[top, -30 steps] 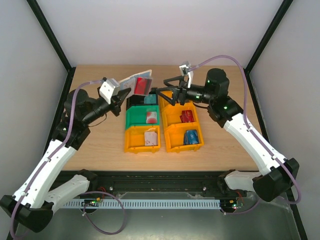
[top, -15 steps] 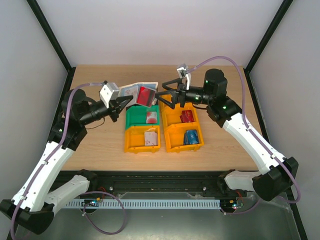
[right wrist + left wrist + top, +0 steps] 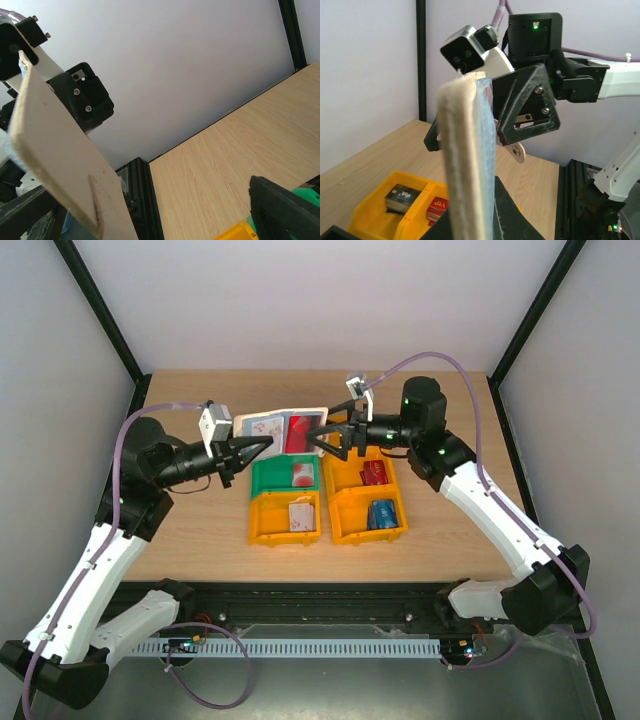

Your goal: Take the credit cards out of the card holder

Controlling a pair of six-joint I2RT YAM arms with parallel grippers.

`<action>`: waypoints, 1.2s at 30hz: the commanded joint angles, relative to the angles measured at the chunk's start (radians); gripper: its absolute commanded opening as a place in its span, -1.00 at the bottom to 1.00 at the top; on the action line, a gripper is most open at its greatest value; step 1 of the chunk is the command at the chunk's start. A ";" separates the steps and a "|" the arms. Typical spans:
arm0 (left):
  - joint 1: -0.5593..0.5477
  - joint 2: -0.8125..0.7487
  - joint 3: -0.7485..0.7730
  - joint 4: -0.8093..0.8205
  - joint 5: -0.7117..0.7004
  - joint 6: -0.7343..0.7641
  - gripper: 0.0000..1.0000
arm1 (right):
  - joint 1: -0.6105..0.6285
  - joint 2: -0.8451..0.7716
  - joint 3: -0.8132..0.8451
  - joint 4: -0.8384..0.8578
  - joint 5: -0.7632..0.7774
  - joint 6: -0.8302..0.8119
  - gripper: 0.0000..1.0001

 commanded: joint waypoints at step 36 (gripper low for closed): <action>0.107 -0.107 -0.030 0.121 -0.386 -0.181 0.76 | 0.047 0.084 0.172 -0.348 0.343 0.038 -0.97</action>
